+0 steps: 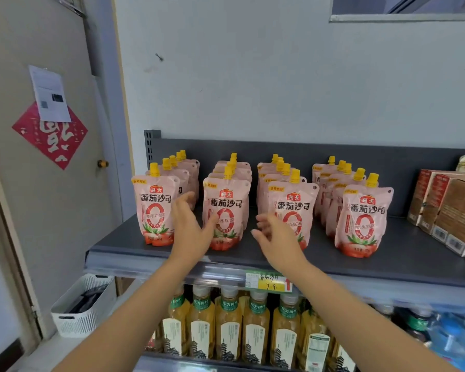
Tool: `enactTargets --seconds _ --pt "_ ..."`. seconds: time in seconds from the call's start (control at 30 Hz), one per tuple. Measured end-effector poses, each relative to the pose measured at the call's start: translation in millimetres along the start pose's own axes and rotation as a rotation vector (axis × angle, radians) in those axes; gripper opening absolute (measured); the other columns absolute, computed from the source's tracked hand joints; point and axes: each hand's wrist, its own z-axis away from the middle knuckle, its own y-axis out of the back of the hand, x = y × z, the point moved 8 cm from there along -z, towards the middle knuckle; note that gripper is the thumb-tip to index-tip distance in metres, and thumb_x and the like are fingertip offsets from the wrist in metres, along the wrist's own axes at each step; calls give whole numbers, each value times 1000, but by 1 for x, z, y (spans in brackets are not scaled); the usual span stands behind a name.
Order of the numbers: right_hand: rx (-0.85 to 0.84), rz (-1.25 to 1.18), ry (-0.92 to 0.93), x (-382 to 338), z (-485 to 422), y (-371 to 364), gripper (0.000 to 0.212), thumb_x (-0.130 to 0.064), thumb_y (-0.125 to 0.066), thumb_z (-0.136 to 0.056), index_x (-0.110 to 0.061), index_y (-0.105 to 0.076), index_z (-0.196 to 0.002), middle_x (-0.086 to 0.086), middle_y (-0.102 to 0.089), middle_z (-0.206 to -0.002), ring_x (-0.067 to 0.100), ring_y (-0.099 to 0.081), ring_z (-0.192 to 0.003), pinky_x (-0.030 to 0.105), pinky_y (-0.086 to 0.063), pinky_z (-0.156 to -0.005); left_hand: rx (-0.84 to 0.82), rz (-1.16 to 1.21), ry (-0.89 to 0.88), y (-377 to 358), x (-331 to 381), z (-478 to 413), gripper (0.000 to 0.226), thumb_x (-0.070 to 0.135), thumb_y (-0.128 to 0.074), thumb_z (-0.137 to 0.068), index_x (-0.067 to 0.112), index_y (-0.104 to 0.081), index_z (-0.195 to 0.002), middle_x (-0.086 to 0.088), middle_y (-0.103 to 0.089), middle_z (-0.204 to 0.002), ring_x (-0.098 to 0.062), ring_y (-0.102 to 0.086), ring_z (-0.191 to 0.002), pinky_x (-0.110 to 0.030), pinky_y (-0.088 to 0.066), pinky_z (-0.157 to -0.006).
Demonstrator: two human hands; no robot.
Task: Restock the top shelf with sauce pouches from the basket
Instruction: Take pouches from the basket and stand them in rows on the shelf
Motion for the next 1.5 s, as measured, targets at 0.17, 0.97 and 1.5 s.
enactTargets --seconds 0.17,0.97,1.5 --pt "-89 -50 -108 8 -16 -39 31 -12 -50 -97 -8 -51 -128 6 -60 -123 16 -55 -111 20 -39 -89 -312 106 224 -20 -35 -2 26 13 -52 -97 12 -51 -122 0 -59 -114 -14 -54 -106 -26 -44 -89" --pt "-14 -192 -131 16 -30 -33 20 -20 -66 -88 -8 -49 -87 5 -57 -74 18 -57 -54 25 -52 -50 -354 -142 41 -25 -33 -14 20 11 -40 -100 7 -60 -103 -2 -65 -98 -10 -56 -83 -20 -46 -72" --pt "-32 -124 -26 19 -25 -31 26 -31 -64 -89 -16 -44 -81 -3 -51 -67 24 -58 -56 44 -53 -53 -270 -245 38 -28 -35 -14 18 7 -41 -99 8 -59 -95 -7 -65 -81 -4 -53 -70 -8 -39 -59"
